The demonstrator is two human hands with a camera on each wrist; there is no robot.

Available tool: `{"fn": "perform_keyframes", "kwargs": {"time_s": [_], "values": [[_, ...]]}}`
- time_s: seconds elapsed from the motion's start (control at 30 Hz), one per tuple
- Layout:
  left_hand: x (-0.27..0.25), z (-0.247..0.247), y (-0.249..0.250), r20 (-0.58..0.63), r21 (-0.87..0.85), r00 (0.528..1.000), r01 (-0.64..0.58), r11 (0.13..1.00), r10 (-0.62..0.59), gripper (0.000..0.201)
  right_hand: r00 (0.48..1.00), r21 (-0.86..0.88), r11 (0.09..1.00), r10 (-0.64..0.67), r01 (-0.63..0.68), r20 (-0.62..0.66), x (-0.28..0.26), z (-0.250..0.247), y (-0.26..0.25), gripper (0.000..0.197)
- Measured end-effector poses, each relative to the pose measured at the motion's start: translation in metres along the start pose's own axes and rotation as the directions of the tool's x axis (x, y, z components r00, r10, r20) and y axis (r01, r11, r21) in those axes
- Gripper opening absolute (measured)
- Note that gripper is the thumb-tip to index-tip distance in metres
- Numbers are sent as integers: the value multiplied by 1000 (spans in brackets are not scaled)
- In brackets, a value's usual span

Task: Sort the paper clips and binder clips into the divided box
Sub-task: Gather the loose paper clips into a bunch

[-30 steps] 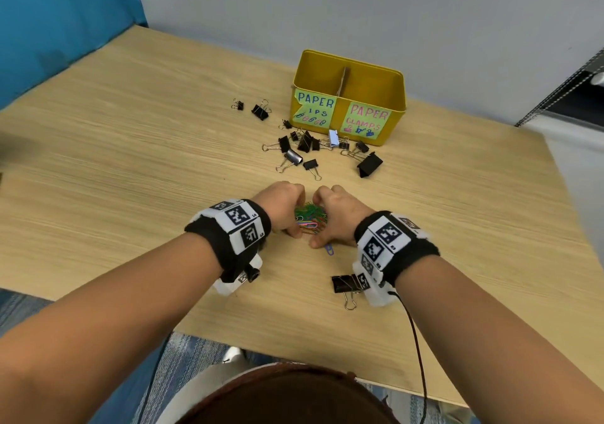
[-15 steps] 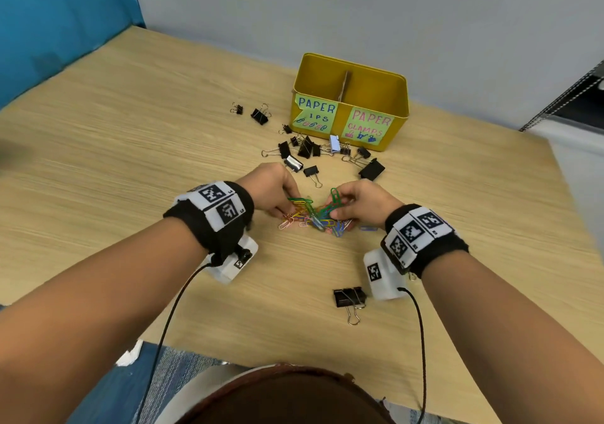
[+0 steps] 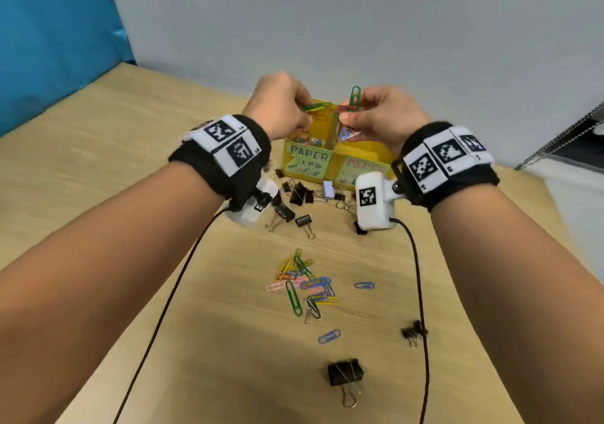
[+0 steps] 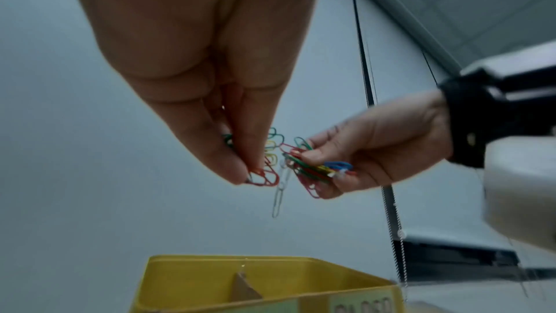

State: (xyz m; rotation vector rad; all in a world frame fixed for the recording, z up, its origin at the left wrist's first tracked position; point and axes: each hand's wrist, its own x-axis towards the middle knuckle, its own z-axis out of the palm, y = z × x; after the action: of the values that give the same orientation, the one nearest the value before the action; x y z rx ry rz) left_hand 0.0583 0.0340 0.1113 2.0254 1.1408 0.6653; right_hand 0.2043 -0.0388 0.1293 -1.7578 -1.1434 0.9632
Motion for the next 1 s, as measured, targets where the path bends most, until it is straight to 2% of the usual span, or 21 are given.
{"fn": "perform_keyframes", "kwargs": {"time_s": [0.1, 0.17, 0.23, 0.3, 0.37, 0.43, 0.47, 0.5, 0.53, 0.57, 0.6, 0.63, 0.67, 0.7, 0.73, 0.8, 0.87, 1.0], "values": [[21, 8, 4, -10, 222, 1000, -25, 975, 28, 30, 996, -141, 989, 43, -53, -74, 35, 13, -3, 26], [29, 18, -5, 58, 292, 998, 1, 956, -19, 34, 991, -240, 964, 88, -111, -106, 52, 23, 3, 23], [30, 24, -15, 143, 320, 988, 17, 947, -66, 40, 984, -266, 948, 157, -174, -83, 58, 32, 10, 12], [26, 23, -20, 166, 297, 984, 20, 955, -72, 46, 978, -301, 931, 198, -209, -67, 60, 35, 14, 30], [13, 18, -20, 125, 251, 992, -3, 968, -30, 48, 989, -431, 891, 113, -143, -95, 47, 33, 9, 36], [-13, 15, -22, 88, 176, 996, -27, 984, 12, 38, 990, -501, 864, -25, -50, -142, 19, 30, 8, 31], [-29, 16, -26, 120, 148, 992, -45, 988, 27, 29, 990, -511, 859, -44, -33, -137, 1, 29, 10, 27], [-47, 19, -33, 209, 136, 977, -65, 989, 35, 23, 996, -531, 847, -24, -28, -91, -21, 28, 17, 21], [-62, 22, -41, 343, 153, 939, -89, 984, 32, 23, 999, -567, 823, 48, -42, -5, -40, 27, 27, 17], [-77, 26, -49, 505, 197, 863, -122, 973, 6, 27, 982, -625, 778, 158, -61, 101, -56, 28, 39, 15], [-93, 32, -58, 653, 252, 757, -167, 953, -39, 37, 939, -696, 714, 283, -70, 196, -72, 29, 54, 16], [-103, 39, -66, 749, 307, 657, -229, 924, -86, 51, 885, -766, 640, 392, -67, 250, -83, 31, 68, 21], [-114, 46, -72, 794, 349, 598, -291, 891, -115, 63, 844, -822, 566, 470, -62, 260, -94, 34, 82, 27], [-121, 53, -78, 798, 382, 591, -341, 859, -121, 73, 833, -861, 506, 497, -52, 242, -102, 36, 94, 31], [-127, 59, -82, 783, 412, 611, -370, 832, -116, 78, 847, -882, 468, 486, -45, 215, -109, 39, 103, 34], [-133, 66, -82, 753, 442, 651, -392, 807, -95, 75, 890, -896, 443, 419, -29, 179, -120, 44, 114, 33], [-135, 68, -78, 726, 440, 683, -374, 816, -78, 63, 907, -891, 451, 392, -43, 155, -124, 47, 117, 30], [-137, 67, -73, 670, 477, 737, -330, 814, -93, 42, 906, -820, 557, 403, -133, 127, -127, 47, 121, 18]]}}
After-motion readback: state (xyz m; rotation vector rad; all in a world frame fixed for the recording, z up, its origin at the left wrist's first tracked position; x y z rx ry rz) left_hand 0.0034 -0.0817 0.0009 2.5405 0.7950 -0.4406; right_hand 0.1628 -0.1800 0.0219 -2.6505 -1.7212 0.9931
